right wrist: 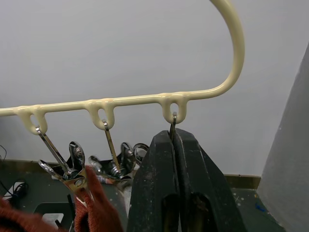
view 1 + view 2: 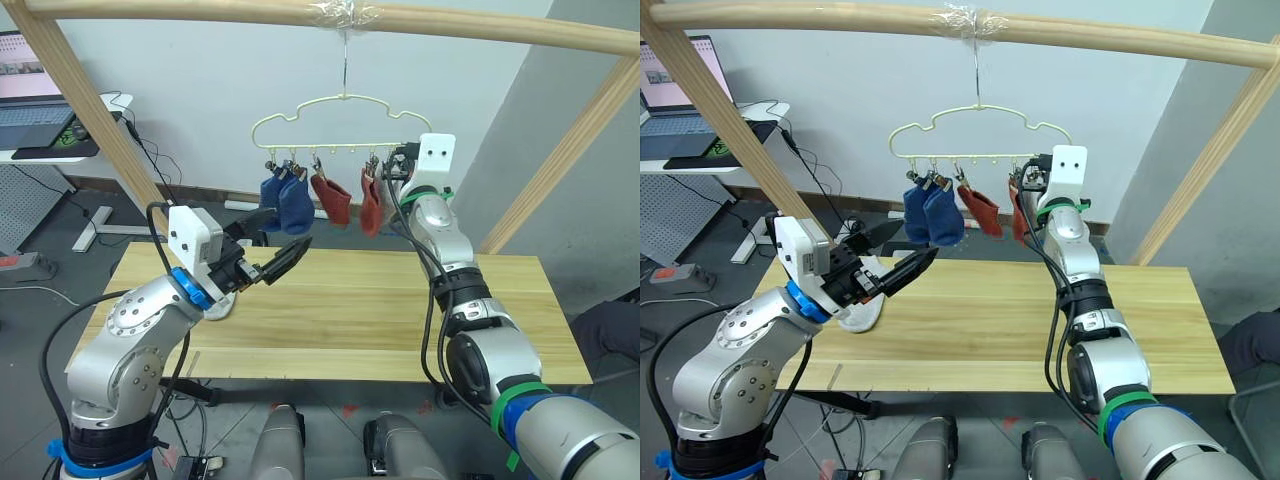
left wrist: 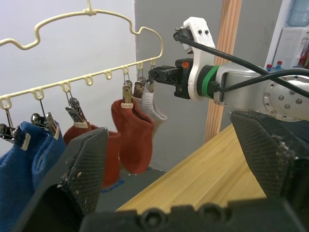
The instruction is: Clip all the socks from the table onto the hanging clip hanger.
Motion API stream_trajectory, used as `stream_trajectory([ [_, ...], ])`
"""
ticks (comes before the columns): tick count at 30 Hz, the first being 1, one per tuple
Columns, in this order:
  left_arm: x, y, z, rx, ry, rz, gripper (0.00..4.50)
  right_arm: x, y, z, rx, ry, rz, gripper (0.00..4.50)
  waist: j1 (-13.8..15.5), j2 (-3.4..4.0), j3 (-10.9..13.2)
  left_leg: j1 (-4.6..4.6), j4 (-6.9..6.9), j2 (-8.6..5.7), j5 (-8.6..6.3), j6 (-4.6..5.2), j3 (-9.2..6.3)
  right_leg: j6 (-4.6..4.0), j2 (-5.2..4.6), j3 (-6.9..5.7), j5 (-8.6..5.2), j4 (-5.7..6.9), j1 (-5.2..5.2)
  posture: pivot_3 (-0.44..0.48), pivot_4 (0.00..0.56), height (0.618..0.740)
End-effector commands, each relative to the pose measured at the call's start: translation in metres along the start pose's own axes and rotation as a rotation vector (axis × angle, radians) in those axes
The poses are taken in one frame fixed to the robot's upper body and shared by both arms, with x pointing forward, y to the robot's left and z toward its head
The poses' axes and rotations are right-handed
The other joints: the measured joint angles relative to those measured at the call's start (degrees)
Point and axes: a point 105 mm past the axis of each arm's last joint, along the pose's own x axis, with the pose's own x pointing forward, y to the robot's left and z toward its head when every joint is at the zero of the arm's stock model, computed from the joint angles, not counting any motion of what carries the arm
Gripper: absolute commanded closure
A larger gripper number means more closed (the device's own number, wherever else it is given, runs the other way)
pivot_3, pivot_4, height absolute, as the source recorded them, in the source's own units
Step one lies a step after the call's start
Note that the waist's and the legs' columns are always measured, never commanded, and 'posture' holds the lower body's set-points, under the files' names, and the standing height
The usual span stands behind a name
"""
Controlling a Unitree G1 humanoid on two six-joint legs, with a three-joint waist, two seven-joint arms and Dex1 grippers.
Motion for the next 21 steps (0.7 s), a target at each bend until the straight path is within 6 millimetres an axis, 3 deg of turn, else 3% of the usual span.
stream_trajectory([
  [1,0.001,-0.009,0.007,0.013,-0.032,-0.032,0.00,0.001,-0.012,0.015,-0.009,-0.051,-0.022,4.47,0.0,0.01,0.0,0.00,0.00,0.00,0.00,0.00,0.00,0.00,0.00,0.00,0.00,0.00,0.00,0.179,0.160,0.740],
  [5,0.001,-0.010,0.005,0.006,-0.030,-0.031,0.00,-0.001,-0.012,0.016,-0.011,-0.061,0.000,4.47,0.0,0.01,0.0,0.00,0.00,0.00,0.00,0.01,0.00,-0.01,0.00,0.00,-0.01,-0.01,0.00,0.176,0.166,0.740],
  [8,0.002,-0.012,0.005,0.002,-0.031,-0.034,0.00,-0.003,-0.010,0.017,-0.013,-0.069,0.024,3.86,0.0,0.02,0.0,0.00,-0.01,0.00,0.00,0.01,0.00,-0.01,0.00,0.00,-0.01,-0.01,0.00,0.173,0.171,0.740],
  [11,0.003,-0.013,0.006,-0.001,-0.034,-0.032,0.00,-0.006,-0.013,0.017,-0.038,-0.079,0.022,2.90,0.0,0.06,0.0,0.00,-0.01,0.01,0.00,0.01,0.00,-0.02,0.00,0.01,-0.02,-0.02,0.00,0.168,0.187,0.740],
  [21,0.012,-0.013,0.008,-0.025,-0.048,-0.047,0.00,-0.027,-0.017,0.020,-0.097,-0.105,0.032,2.90,-0.1,0.67,1.0,0.00,-0.01,0.01,0.00,0.02,0.01,-0.04,0.00,0.05,-0.24,-0.04,0.00,0.133,0.273,0.740],
])
